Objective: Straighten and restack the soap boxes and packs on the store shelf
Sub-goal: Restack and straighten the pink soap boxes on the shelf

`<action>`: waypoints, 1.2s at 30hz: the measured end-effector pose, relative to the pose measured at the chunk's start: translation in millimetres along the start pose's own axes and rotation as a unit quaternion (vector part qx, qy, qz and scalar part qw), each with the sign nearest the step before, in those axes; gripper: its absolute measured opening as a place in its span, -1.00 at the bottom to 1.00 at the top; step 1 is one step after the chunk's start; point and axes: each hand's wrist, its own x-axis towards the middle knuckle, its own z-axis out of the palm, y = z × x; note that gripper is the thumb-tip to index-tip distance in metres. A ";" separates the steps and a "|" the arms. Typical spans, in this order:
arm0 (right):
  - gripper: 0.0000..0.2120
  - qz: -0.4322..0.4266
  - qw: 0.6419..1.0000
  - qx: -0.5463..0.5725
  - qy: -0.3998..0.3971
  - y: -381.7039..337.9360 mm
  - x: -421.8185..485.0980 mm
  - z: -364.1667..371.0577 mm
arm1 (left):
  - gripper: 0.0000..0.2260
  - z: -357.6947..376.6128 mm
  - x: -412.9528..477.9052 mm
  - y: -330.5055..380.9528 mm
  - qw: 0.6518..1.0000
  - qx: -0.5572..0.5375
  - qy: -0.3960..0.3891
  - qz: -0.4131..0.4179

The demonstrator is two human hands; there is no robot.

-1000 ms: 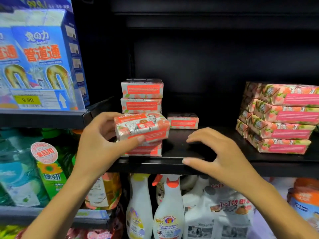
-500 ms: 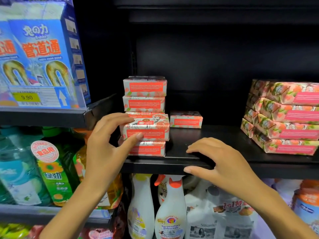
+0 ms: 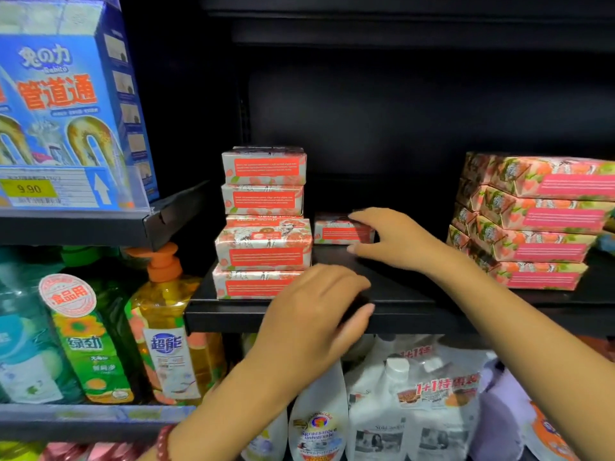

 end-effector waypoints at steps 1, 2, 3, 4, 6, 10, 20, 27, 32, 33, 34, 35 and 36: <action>-0.45 0.004 1.000 -0.008 -0.016 0.8 2.2 2.0 | -0.82 4.3 -0.7 0.6 1.000 0.004 -0.011 -0.002; -0.46 0.007 1.000 -0.007 -0.018 1.7 2.3 3.7 | -0.82 7.5 -1.5 0.4 1.000 0.007 -0.015 -0.002; -0.46 0.009 1.000 -0.005 -0.009 1.9 0.8 4.5 | -0.81 9.5 -2.3 -0.1 1.000 0.006 -0.015 -0.003; -0.47 0.008 1.000 -0.007 0.003 1.6 -1.5 3.9 | -0.80 10.3 -2.9 -0.4 1.000 -0.001 -0.016 -0.005; -0.52 0.003 1.000 -0.013 0.016 0.1 -8.1 -0.4 | -0.79 10.4 -2.8 -0.8 1.000 -0.017 -0.019 -0.016; -0.68 -0.014 0.999 0.012 0.042 -1.4 -26.1 -14.9 | -0.76 8.7 -2.2 -0.5 0.998 -0.030 -0.033 -0.038; -0.53 0.051 0.994 0.083 0.059 -5.3 -47.8 -6.7 | -0.83 2.7 0.0 4.0 0.991 -0.095 0.004 -0.094; -0.38 -0.066 0.955 0.159 0.240 -21.0 -92.0 -25.5 | -0.21 -16.8 12.7 19.4 0.876 -0.361 0.028 -0.318; -0.40 -0.144 0.955 0.115 0.232 -39.4 -107.6 -28.3 | -0.66 -26.3 30.2 15.5 0.829 -0.474 -0.020 -0.297; -0.40 -0.153 0.957 0.106 0.223 -40.8 -108.0 -28.8 | -0.71 -27.1 30.9 13.1 0.814 -0.497 -0.021 -0.298; -0.38 -0.157 0.959 0.107 0.212 -40.5 -108.0 -30.0 | -0.71 -27.9 30.4 10.6 0.806 -0.511 -0.019 -0.298; -0.33 -0.151 0.960 0.126 0.199 -38.3 -108.9 -31.5 | -0.70 -28.2 28.8 7.3 0.807 -0.513 -0.009 -0.294; -0.28 -0.134 0.960 0.164 0.186 -35.7 -109.9 -33.4 | -0.68 -28.6 27.0 4.2 0.814 -0.506 0.007 -0.286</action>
